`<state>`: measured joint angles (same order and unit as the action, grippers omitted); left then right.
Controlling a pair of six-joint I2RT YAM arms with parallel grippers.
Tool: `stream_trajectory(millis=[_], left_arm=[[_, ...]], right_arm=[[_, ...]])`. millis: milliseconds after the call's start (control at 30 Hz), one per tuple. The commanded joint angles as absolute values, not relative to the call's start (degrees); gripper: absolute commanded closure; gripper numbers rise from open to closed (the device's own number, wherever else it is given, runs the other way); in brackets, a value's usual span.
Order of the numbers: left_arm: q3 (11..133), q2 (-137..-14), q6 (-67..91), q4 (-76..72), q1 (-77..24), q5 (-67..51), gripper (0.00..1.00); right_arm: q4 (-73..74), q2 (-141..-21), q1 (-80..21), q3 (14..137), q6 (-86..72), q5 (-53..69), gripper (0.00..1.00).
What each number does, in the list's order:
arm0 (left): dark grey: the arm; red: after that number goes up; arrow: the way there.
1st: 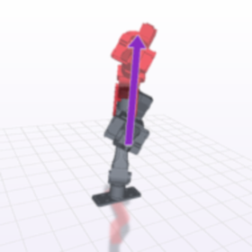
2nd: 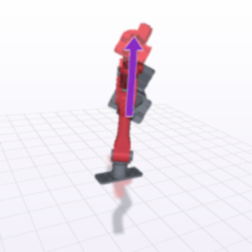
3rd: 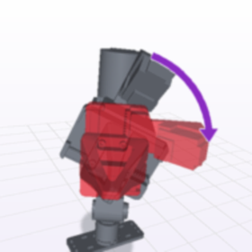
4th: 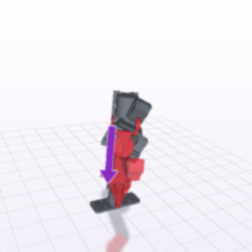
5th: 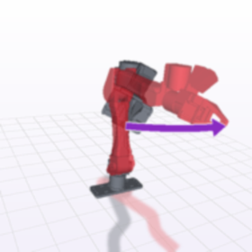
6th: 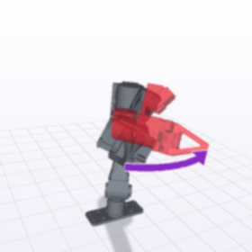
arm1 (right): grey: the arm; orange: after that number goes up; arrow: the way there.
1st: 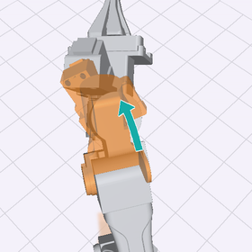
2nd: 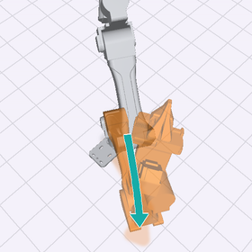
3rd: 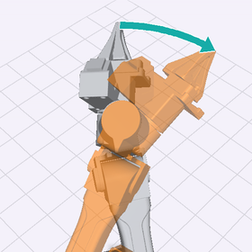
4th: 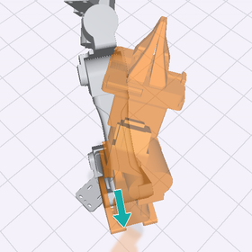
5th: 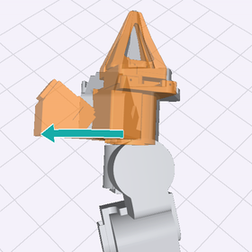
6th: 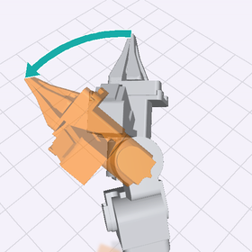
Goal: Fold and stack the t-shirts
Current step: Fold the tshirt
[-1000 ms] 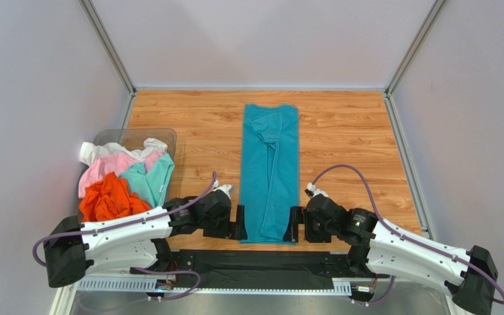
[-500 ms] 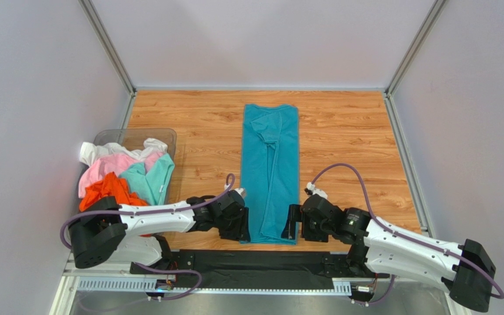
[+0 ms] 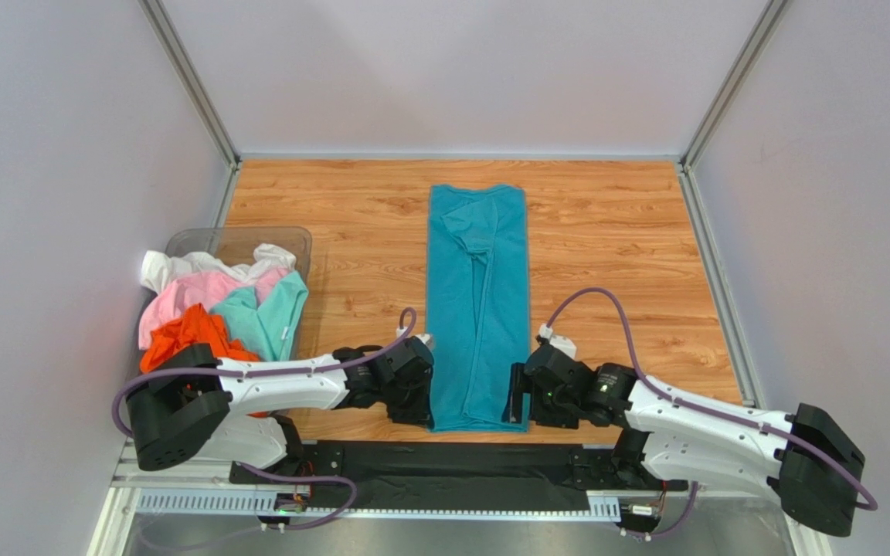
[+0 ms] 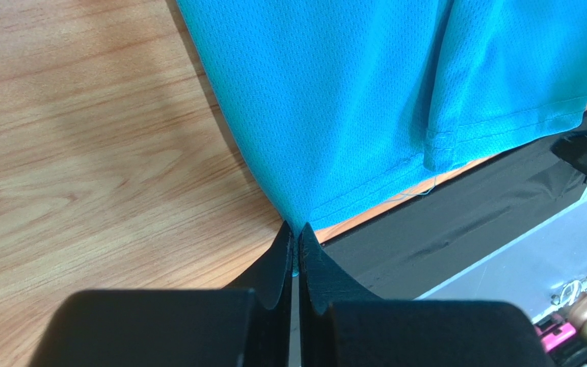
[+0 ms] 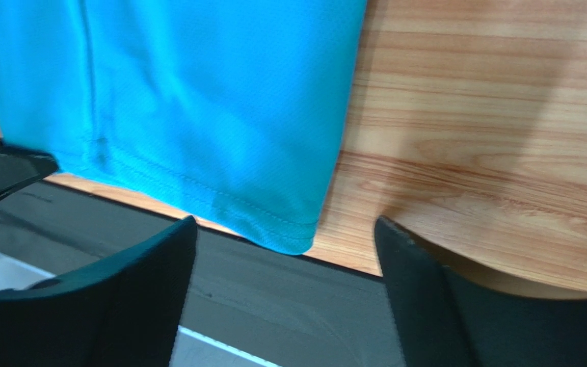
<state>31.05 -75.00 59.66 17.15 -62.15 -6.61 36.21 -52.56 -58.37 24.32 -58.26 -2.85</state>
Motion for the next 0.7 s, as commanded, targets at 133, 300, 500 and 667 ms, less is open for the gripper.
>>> stream_trajectory(millis=[133, 300, 500, 667], left_arm=[[29.88, -73.21, 60.82, 16.53, -62.40, -6.42, 1.00], [29.71, -73.65, 60.82, 16.00, -62.40, -6.42, 1.00], [29.36, -73.74, 61.08, 15.56, -62.32, -6.77, 1.00], [28.22, -72.86, 61.61, 15.21, -62.40, -6.33, 1.00]], right_arm=[[35.33, -57.91, -58.97, 28.30, -57.92, -4.13, 0.25], [35.24, -61.08, -59.59, 28.83, -58.53, -3.78, 0.31], [36.82, -62.84, -60.82, 28.57, -60.38, -4.39, 0.45], [39.28, -62.84, -60.91, 27.77, -60.82, -4.31, 0.62]])
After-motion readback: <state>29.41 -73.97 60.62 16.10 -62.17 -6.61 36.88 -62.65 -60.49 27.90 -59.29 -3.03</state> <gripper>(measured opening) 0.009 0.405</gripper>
